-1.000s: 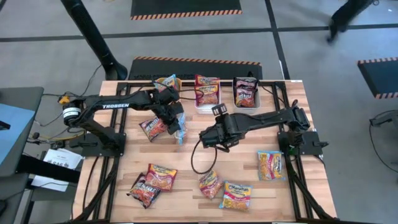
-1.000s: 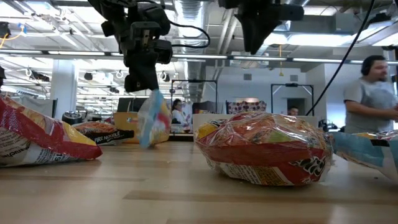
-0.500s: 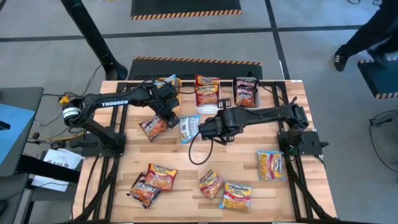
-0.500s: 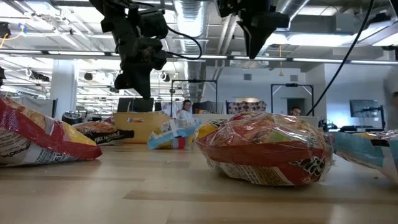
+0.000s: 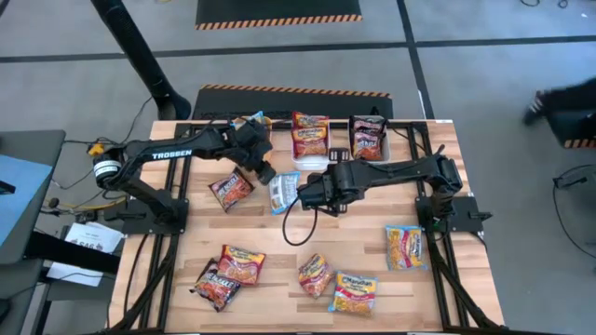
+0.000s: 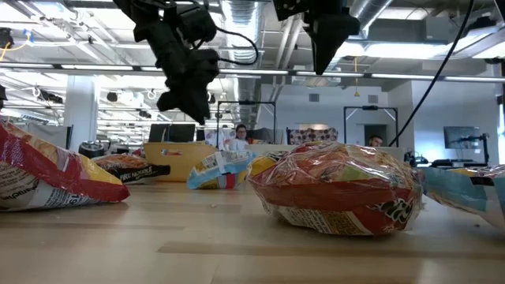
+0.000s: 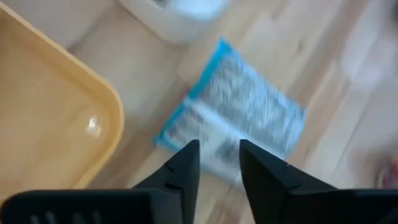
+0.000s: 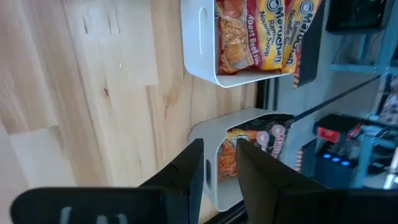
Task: Sort Maruchan noodles
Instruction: Put the blue noodle pack into the orange bin
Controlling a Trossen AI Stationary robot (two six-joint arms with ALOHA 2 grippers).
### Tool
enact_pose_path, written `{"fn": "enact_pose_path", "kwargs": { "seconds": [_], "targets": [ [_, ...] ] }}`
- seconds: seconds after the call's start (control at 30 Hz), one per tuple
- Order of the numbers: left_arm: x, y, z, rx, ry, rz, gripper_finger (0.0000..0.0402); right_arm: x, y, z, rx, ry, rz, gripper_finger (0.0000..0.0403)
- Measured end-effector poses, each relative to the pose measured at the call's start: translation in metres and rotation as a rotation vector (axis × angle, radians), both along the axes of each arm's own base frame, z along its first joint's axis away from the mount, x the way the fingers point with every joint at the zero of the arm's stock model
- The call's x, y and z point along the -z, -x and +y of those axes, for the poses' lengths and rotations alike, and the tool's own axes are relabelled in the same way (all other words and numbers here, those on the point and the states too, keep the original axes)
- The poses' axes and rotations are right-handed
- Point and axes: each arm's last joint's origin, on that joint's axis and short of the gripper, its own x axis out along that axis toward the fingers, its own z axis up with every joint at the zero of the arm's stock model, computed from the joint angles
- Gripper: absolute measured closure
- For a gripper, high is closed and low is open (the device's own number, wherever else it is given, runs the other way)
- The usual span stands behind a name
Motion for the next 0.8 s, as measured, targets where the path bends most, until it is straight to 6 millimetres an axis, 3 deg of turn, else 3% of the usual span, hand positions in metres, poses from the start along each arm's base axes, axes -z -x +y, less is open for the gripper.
{"fn": "enact_pose_path", "kwargs": {
  "seconds": [0.27,0.63,0.8],
  "targets": [
    [-0.008,-0.016,-0.015,-0.045,0.040,-0.133,0.0274,-0.004,0.004,0.003,0.069,-0.098,-0.059,0.0284],
    [-0.013,-0.026,-0.031,-0.101,0.032,-0.191,0.0274,-0.037,0.030,0.005,0.115,-0.178,-0.194,0.0284],
    [-0.034,-0.032,-0.029,-0.092,0.016,-0.244,0.0274,-0.050,0.041,0.003,0.114,-0.186,-0.237,0.0284]
  ]
}}
